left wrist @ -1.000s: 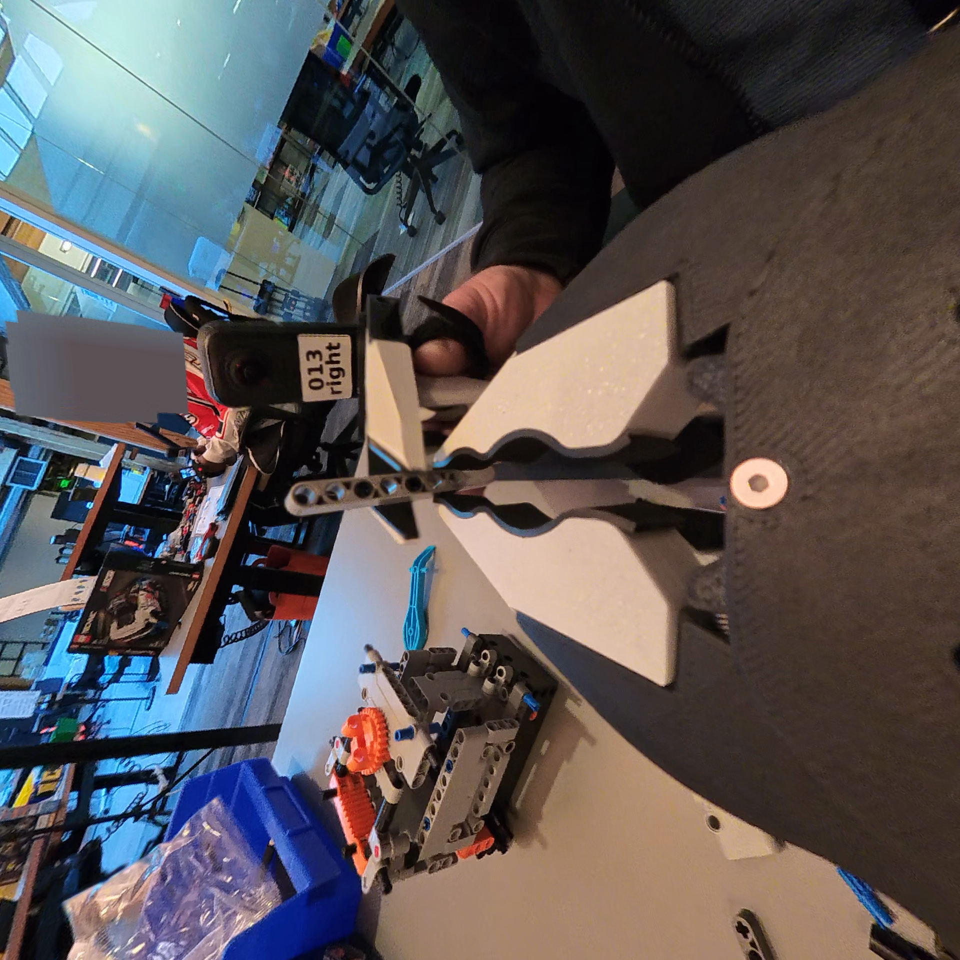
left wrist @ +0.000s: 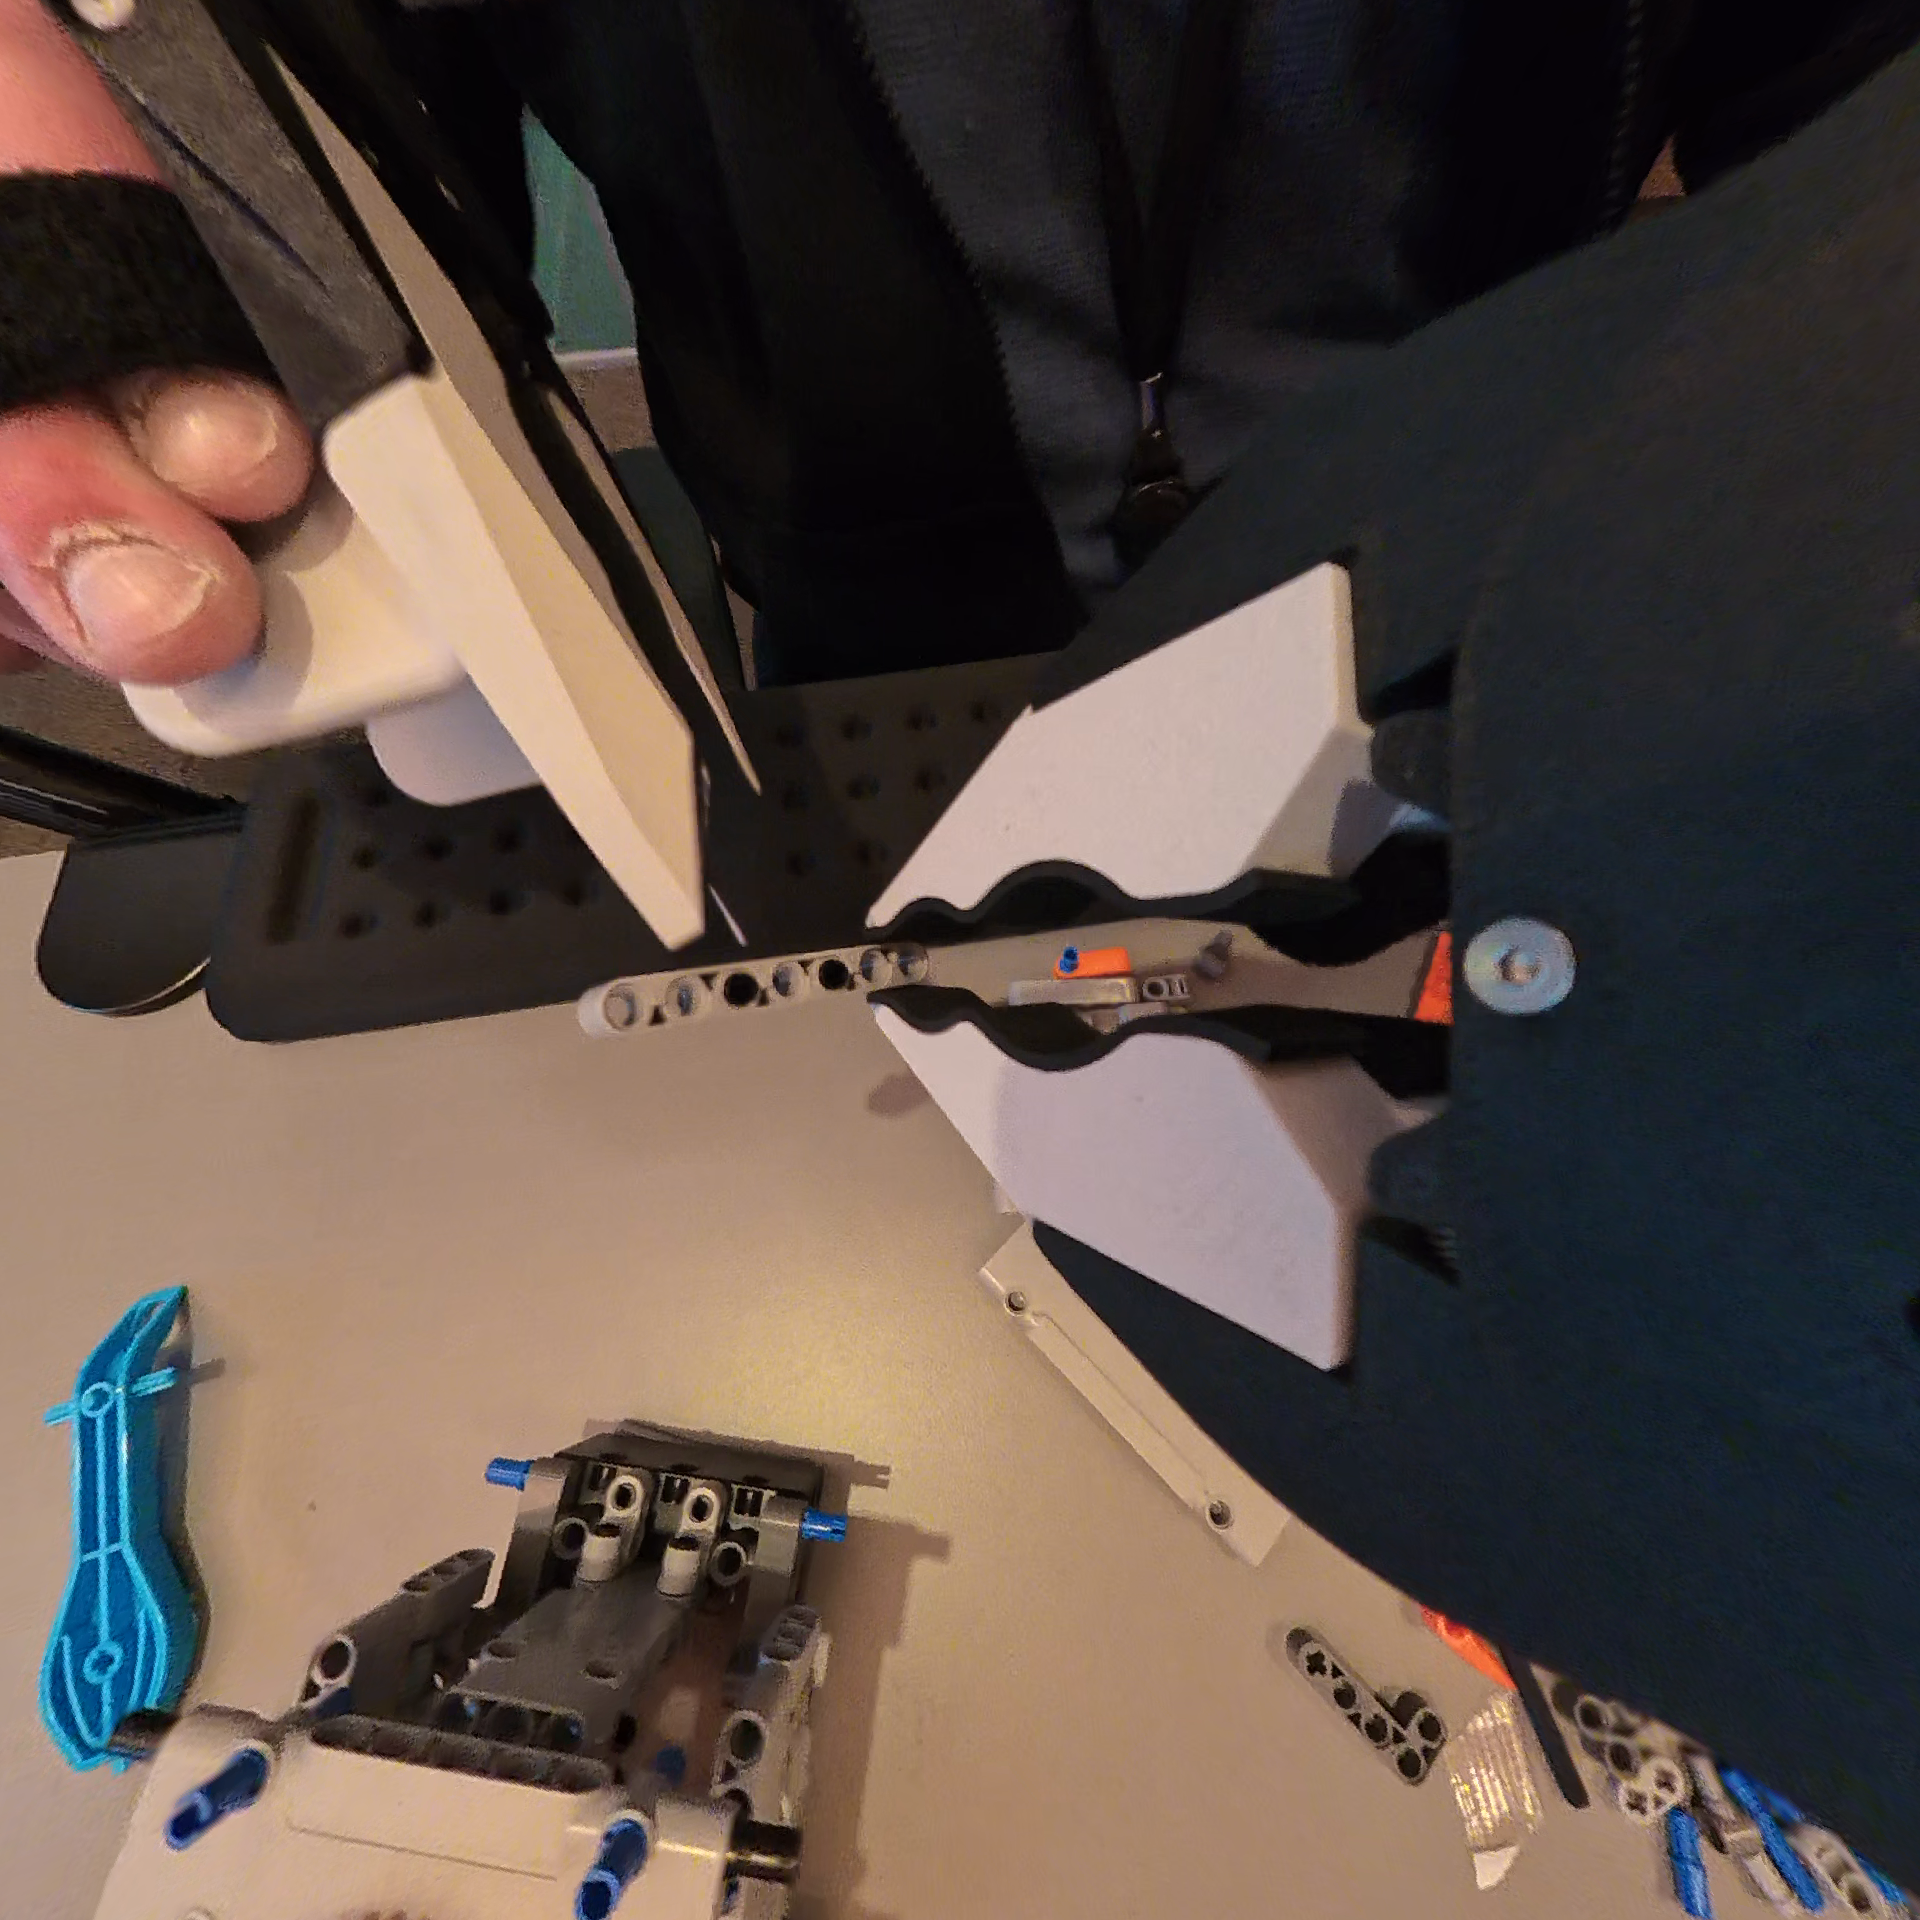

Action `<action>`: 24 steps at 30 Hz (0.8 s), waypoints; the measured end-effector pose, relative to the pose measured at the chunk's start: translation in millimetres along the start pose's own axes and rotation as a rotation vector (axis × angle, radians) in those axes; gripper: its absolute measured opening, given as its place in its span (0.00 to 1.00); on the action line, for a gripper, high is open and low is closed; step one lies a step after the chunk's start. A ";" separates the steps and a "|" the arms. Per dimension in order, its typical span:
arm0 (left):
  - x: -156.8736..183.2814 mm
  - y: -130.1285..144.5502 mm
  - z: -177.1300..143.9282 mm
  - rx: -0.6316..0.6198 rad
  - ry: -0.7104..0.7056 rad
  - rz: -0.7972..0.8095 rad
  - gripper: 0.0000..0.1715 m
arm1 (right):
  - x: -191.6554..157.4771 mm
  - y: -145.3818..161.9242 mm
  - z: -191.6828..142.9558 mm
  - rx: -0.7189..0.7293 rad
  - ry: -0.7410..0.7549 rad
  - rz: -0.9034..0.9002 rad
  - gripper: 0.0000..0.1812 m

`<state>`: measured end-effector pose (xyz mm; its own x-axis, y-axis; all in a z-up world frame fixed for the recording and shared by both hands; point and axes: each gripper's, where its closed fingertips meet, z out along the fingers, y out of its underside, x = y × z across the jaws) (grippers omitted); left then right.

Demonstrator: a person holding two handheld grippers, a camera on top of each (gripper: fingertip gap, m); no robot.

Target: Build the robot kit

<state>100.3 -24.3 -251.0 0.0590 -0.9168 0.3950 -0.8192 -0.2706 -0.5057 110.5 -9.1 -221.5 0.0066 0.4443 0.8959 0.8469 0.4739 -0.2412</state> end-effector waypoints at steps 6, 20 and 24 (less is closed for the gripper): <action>-2.8 0.8 1.9 -0.111 -0.005 0.026 0.03 | -5.6 6.2 11.1 -0.022 -0.008 -0.045 0.12; -12.7 3.7 8.7 -0.307 -0.025 0.091 0.03 | -20.1 20.1 21.3 -0.062 -0.106 -0.048 0.04; -22.3 -10.5 -0.2 -0.192 -0.090 0.147 0.12 | -6.9 38.1 26.1 -0.090 -0.055 0.053 0.03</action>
<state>107.4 -0.9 -254.4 -0.0250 -0.9669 0.2540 -0.9157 -0.0798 -0.3938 128.8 25.8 -246.7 0.0256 0.5091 0.8603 0.8904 0.3796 -0.2511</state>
